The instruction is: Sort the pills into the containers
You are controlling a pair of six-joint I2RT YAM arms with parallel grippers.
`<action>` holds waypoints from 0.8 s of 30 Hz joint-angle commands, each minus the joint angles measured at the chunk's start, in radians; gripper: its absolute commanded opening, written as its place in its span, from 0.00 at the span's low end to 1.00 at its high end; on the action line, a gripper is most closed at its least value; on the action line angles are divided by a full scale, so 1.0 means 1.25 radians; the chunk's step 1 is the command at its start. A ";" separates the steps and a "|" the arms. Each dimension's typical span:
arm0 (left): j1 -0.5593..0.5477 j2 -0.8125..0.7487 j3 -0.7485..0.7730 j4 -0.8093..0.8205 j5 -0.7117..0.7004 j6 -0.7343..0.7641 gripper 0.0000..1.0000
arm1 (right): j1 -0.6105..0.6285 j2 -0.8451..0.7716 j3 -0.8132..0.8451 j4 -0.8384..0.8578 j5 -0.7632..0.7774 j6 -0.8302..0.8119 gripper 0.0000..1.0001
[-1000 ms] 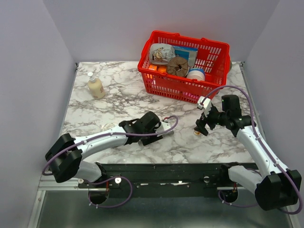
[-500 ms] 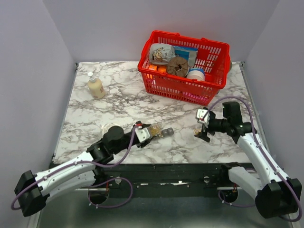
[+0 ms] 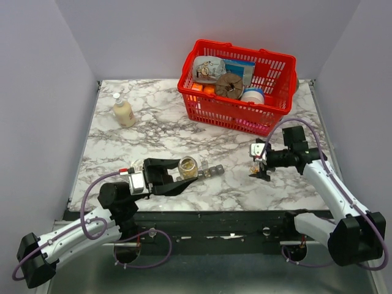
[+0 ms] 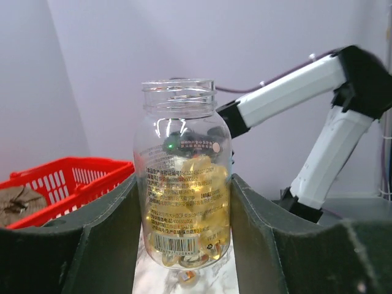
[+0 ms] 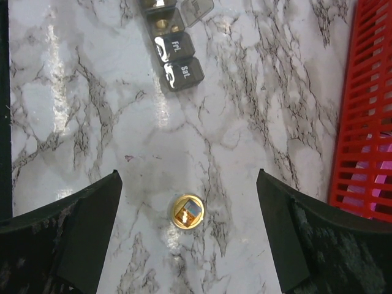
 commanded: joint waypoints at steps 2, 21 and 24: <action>0.005 -0.076 0.039 -0.164 0.072 0.102 0.00 | -0.003 0.058 0.012 -0.009 0.099 -0.057 1.00; 0.005 -0.161 0.023 -0.477 0.042 0.294 0.00 | 0.038 0.335 0.071 0.002 0.333 -0.025 0.92; 0.005 -0.162 0.022 -0.483 0.046 0.295 0.00 | 0.054 0.350 0.061 0.020 0.332 -0.013 0.91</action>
